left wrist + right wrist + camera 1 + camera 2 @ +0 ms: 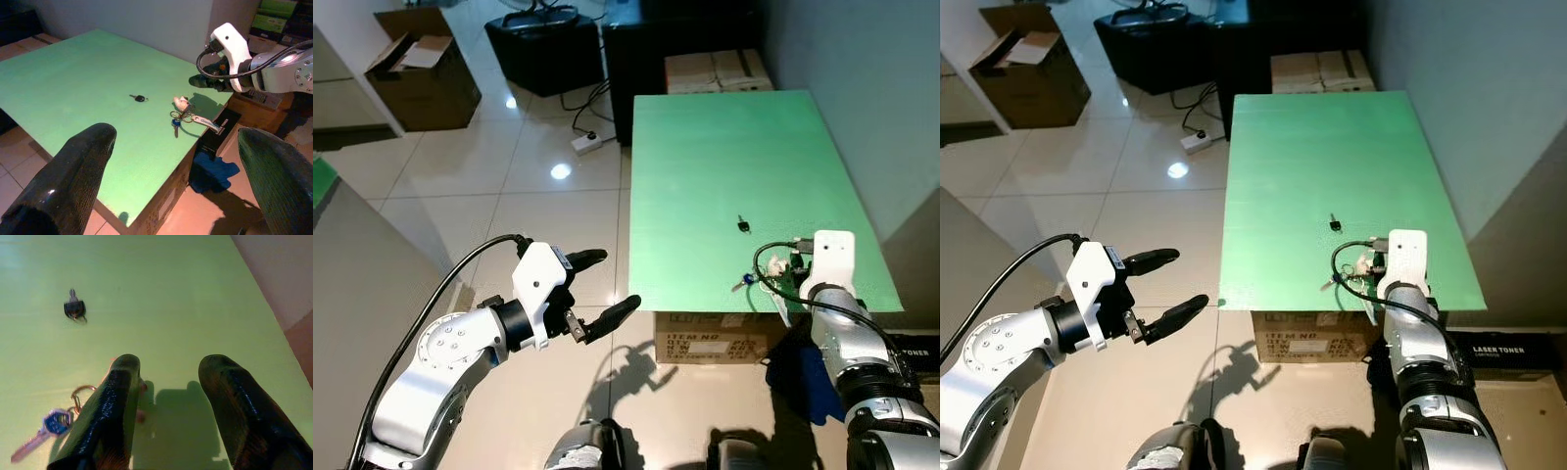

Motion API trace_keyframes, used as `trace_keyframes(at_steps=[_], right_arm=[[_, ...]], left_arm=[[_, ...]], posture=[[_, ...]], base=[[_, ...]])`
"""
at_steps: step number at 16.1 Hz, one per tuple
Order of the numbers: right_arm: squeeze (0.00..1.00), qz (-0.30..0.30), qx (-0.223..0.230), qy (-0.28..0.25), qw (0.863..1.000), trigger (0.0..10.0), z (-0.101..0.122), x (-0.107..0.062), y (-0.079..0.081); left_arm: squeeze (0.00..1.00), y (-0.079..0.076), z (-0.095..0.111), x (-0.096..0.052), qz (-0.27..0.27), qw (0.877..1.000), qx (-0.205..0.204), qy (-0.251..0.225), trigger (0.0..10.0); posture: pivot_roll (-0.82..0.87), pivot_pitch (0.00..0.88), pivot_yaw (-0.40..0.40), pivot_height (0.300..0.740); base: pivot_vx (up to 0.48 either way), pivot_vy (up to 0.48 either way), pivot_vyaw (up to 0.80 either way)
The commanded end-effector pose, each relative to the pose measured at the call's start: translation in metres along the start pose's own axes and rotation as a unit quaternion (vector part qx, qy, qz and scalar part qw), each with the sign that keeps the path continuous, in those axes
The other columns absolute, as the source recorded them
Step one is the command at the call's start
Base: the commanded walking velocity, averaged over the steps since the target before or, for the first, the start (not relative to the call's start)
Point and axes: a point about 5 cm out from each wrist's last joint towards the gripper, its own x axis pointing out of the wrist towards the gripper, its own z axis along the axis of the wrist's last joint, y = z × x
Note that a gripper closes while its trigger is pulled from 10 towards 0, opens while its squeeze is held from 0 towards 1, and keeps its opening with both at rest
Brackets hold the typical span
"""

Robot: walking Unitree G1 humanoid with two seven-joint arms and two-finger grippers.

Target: Hang keys on a hook

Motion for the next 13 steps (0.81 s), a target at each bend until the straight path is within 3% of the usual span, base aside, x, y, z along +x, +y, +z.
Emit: trace_keyframes(at_steps=[1,2,4,7,8,13], right_arm=[[1.0,0.006,0.009,-0.009,1.0,10.0,0.003,0.0,0.001],[1.0,0.018,0.014,-0.018,1.0,10.0,0.006,0.0,0.003],[1.0,0.116,-0.007,-0.034,0.993,10.0,0.008,-0.006,0.027],[1.0,0.18,-0.039,-0.039,0.982,10.0,0.007,-0.015,0.045],[1.0,0.19,-0.058,-0.034,0.98,10.0,0.007,-0.019,0.056],[1.0,0.145,-0.08,0.012,0.986,10.0,-0.009,-0.018,0.062]], left_arm=[[0.0,0.003,0.0,-0.002,0.01,1.0,0.008,0.003,10.0],[0.0,0.003,0.0,-0.001,0.013,1.0,0.009,0.002,10.0],[0.0,0.002,-0.002,0.0,0.013,1.0,0.011,0.006,10.0],[0.0,0.0,-0.003,-0.002,0.005,1.0,0.008,0.007,10.0],[0.0,0.002,-0.002,-0.004,0.003,1.0,0.008,0.008,10.0],[0.0,0.004,0.0,-0.008,-0.004,1.0,0.008,0.008,10.0]], posture=[[-0.01,0.133,0.123,0.74],[-0.02,0.13,0.122,0.74],[-0.02,0.133,0.123,0.74],[-0.01,0.133,0.119,0.74],[0.0,0.137,0.121,0.74],[0.01,0.151,0.125,0.74]], base=[[0.0,0.0,0.0],[0.0,0.0,0.0],[0.0,0.0,0.0],[0.0,0.0,0.0],[0.0,0.0,0.0],[0.0,0.0,0.0]])
